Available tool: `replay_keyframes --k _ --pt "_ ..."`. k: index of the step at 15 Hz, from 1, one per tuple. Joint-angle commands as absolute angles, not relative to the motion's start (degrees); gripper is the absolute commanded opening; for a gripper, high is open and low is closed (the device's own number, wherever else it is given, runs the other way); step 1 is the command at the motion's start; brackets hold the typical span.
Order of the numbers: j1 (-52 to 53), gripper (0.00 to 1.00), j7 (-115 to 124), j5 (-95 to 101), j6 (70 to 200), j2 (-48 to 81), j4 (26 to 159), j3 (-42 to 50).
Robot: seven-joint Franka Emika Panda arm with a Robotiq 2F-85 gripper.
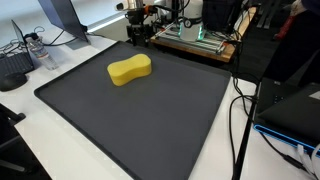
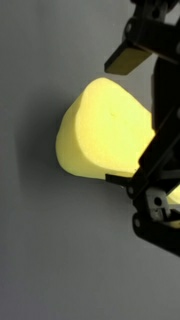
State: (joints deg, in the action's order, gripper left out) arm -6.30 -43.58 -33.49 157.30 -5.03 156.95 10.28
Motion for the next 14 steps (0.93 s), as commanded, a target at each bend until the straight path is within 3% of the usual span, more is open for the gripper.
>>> replay_keyframes --k 1,8,14 --pt "-6.87 1.00 -45.33 -33.48 156.53 -4.12 155.73 11.13" --pt "-9.55 1.00 -60.86 -40.22 139.17 2.27 143.62 18.63" --pt "-16.97 1.00 -57.00 -41.17 126.93 15.03 128.71 16.44"
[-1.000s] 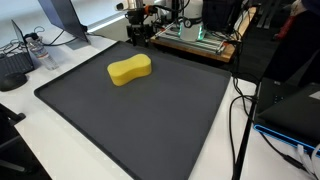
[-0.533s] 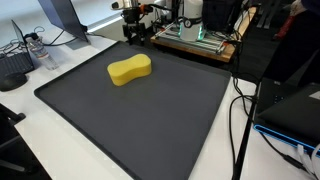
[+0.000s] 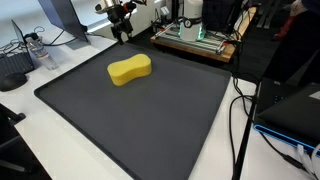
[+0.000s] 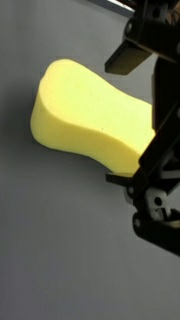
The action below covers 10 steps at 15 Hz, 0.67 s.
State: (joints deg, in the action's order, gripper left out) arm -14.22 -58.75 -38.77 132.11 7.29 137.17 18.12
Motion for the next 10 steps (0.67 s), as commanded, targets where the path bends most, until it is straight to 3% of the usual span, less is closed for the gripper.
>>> replay_keyframes --k 1,10 --pt "-17.86 1.00 -55.34 -41.52 125.36 17.22 125.96 15.86" --pt "-23.17 1.00 -45.82 -41.42 123.68 30.40 106.24 10.34"
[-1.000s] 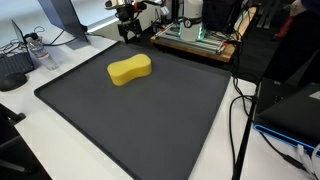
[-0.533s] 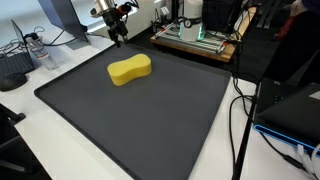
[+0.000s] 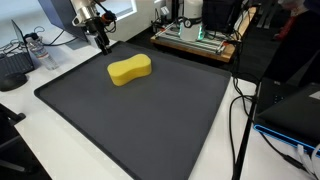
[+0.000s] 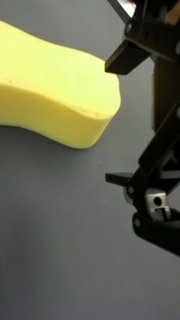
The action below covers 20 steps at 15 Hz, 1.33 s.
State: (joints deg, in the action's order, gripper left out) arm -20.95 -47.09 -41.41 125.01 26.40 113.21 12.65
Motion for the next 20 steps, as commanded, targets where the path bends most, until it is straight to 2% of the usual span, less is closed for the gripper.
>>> replay_keyframes --k 1,13,20 --pt "-23.64 1.00 -46.36 -40.84 122.78 31.29 104.28 9.71" --pt "-24.93 1.00 -64.13 -26.36 112.36 35.48 88.01 4.49" --pt "-21.73 1.00 -72.95 -18.27 105.66 35.75 82.80 1.41"
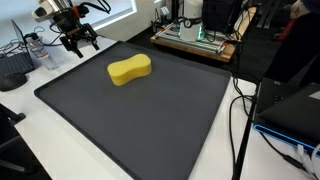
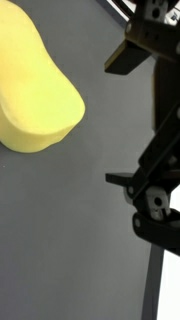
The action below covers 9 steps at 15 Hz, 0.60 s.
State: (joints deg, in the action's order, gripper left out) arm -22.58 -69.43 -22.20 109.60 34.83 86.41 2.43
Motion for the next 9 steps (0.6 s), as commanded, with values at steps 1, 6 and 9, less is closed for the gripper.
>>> replay_keyframes --k 1,6,9 --pt "-21.03 1.00 -73.97 -16.92 104.48 35.67 82.13 1.13" --pt "-18.10 1.00 -81.19 -11.19 100.09 37.19 77.85 -0.16" --pt "-15.64 1.00 -85.34 -7.40 99.76 36.96 77.58 -0.63"
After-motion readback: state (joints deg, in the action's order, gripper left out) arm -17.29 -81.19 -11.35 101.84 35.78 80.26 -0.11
